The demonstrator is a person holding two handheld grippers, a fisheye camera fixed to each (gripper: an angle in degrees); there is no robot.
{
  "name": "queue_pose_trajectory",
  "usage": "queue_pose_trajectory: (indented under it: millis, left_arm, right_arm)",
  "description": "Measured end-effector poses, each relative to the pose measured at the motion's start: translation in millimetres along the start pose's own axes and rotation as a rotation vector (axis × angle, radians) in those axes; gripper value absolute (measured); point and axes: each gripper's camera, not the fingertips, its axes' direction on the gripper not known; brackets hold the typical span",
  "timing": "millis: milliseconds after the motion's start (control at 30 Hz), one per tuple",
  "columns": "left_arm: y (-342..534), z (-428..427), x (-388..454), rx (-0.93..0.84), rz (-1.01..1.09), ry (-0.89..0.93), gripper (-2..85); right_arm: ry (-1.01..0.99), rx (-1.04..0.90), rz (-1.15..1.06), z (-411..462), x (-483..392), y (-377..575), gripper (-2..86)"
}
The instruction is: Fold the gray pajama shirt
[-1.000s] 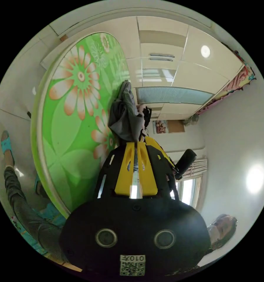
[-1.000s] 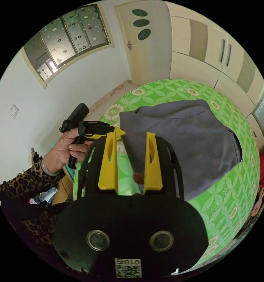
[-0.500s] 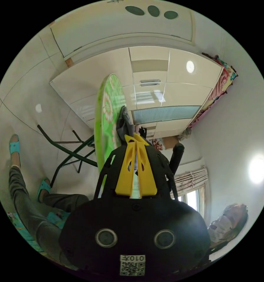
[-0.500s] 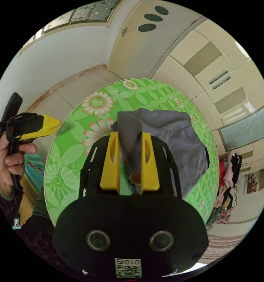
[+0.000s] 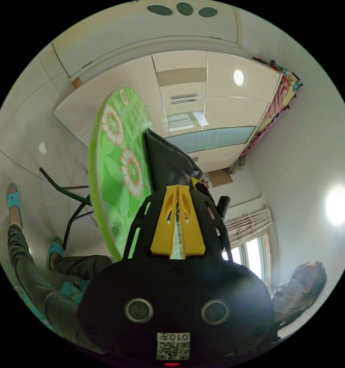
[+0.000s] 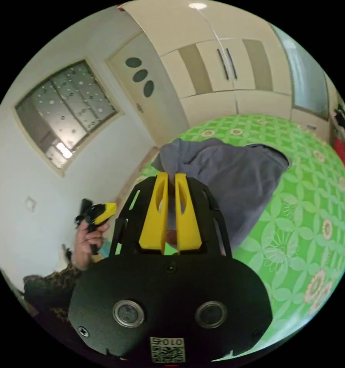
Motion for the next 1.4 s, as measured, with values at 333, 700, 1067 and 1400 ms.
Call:
queue_pose_trajectory:
  millis: [333,700,1067,1400]
  left_arm:
    - [18,58,12,-0.032,-0.015,-0.072,-0.2]
    - [20,81,1,-0.09,-0.048,-0.052,0.0]
    - [14,110,2,-0.095,-0.06,-0.105,-0.1]
    - [-1,140,25,-0.136,0.014,-0.182,-0.1]
  right_arm:
    - [-0.21,-0.144,-0.026,8,45,22,5.2]
    - [-0.281,-0.118,0.031,-29,79,16,3.6]
    - [-0.107,0.139,0.206,-193,171,23,1.8]
    - [-0.166,0.418,0.896,-343,351,272,4.1]
